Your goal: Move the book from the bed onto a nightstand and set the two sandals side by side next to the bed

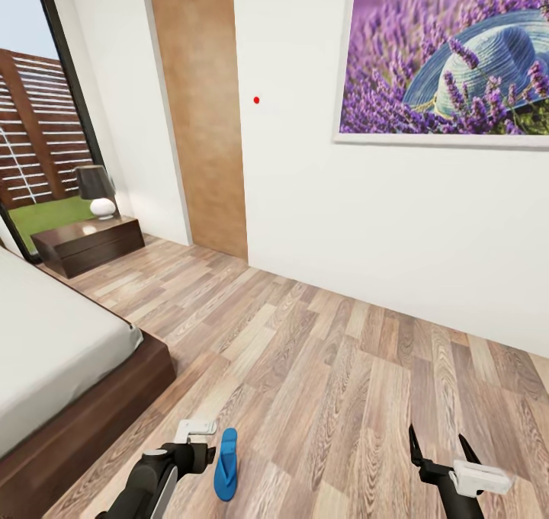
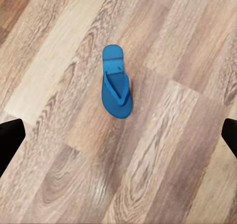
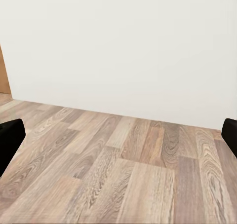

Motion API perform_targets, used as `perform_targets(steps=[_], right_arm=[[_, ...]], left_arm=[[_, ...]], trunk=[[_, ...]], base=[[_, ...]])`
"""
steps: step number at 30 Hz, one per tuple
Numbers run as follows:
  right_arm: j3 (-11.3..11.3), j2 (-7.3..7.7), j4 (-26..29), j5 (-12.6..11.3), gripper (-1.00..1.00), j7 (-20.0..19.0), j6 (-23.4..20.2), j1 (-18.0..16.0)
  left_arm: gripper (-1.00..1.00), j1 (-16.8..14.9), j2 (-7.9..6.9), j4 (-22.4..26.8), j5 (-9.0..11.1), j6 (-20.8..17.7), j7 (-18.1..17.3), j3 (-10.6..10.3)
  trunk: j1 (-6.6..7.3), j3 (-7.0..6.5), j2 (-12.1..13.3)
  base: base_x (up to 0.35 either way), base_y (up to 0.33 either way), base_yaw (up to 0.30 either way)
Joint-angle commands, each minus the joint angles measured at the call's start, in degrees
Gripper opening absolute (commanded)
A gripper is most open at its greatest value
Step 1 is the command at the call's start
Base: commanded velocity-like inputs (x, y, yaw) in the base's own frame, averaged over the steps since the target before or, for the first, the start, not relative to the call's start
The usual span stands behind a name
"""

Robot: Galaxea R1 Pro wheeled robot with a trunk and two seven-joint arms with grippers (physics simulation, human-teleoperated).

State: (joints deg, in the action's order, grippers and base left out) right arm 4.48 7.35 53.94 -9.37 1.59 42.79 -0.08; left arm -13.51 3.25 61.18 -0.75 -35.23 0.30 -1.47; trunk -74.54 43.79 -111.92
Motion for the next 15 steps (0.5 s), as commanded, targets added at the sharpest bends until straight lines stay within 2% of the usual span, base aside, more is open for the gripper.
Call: perform_targets(steps=[1,15], right_arm=[[-0.1,0.03,0.0,-0.1,1.0,0.2,0.1,0.0],[-0.1,0.03,0.0,-0.1,1.0,0.2,0.1,0.0]], left_arm=[[1.0,0.0,0.0,0.1,-0.1,-0.3,0.0,0.0],[1.0,0.0,0.0,0.1,-0.1,-0.3,0.0,0.0]], trunk=[[-0.22,0.23,-0.4],[-3.3,2.75,-6.1]], base=[[0.0,0.0,0.0],[0.0,0.0,0.0]])
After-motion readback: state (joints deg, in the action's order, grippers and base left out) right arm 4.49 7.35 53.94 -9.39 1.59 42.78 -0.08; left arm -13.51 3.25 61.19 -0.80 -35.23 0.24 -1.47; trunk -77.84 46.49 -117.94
